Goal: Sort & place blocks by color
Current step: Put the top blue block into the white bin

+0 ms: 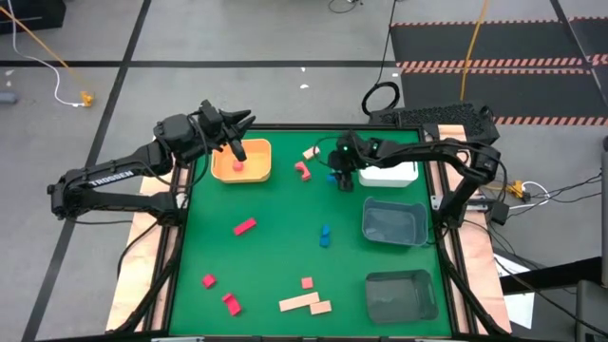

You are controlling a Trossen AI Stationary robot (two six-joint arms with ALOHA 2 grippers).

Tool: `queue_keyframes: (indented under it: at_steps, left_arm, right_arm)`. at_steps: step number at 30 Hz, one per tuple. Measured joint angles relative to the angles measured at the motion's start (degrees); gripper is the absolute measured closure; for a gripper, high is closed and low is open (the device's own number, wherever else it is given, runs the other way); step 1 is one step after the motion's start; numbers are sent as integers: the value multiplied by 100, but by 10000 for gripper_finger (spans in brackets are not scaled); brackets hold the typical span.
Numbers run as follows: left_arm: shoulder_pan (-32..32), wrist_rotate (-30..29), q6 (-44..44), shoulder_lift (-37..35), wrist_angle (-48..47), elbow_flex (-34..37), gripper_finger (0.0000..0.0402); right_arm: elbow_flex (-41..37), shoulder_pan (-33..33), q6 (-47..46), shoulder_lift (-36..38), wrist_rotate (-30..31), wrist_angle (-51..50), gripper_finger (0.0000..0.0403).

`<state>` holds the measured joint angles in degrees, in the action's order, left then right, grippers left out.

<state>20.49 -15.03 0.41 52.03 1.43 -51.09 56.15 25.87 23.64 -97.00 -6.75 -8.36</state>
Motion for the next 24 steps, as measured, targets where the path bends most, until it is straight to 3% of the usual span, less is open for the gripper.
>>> queue_keyframes:
  at_steps: [8,24]
  left_arm:
    - [-2,0,-111,1,-13,0,300]
    - [0,-2,-221,2,-62,0,300]
  right_arm:
    - [-265,-9,116,-345,-86,742,196]
    - [-259,1,-60,-720,-118,839,195]
